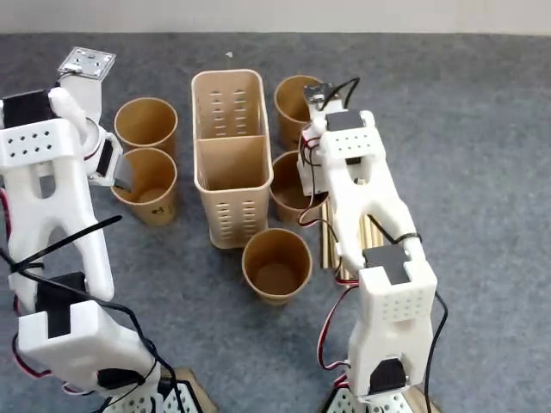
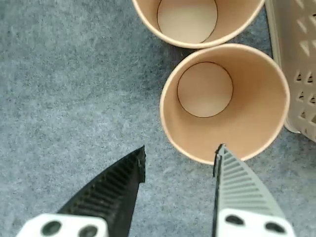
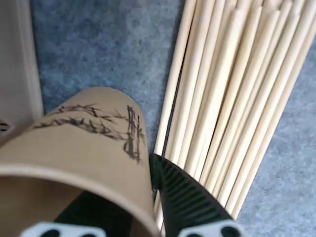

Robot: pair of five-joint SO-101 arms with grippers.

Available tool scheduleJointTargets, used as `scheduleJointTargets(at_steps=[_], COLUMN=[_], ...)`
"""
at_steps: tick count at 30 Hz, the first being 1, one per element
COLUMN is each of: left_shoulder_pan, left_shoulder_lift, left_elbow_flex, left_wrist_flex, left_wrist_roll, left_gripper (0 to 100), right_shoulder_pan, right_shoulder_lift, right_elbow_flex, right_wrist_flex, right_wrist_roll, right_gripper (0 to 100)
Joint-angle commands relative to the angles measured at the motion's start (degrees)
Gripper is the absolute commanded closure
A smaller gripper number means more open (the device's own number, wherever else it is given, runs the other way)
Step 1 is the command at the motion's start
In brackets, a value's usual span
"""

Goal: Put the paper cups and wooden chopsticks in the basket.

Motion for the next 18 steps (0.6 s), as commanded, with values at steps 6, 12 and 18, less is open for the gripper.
scheduleJointTargets(at_steps=[6,12,18], left_shoulder_pan=[0.7,3.4,3.2], left_shoulder_lift=[-2.2,-2.2,-2.9], left_elbow_flex=[16.0,23.1,22.5], left_wrist_flex=[-18.5,-24.2,-22.0], left_wrist_roll=[3.1,3.4,3.0], left_gripper=[75,80,98], right_shoulder_pan=[-0.7,-0.7,0.2], right_shoulder_lift=[-3.7,-3.7,-4.0], right_elbow_flex=[-0.1,-0.1,-0.5], right_wrist_flex=[-0.4,-0.3,2.0], right_wrist_roll=[-0.1,-0.1,1.1], right_gripper=[99.2,99.2,99.3])
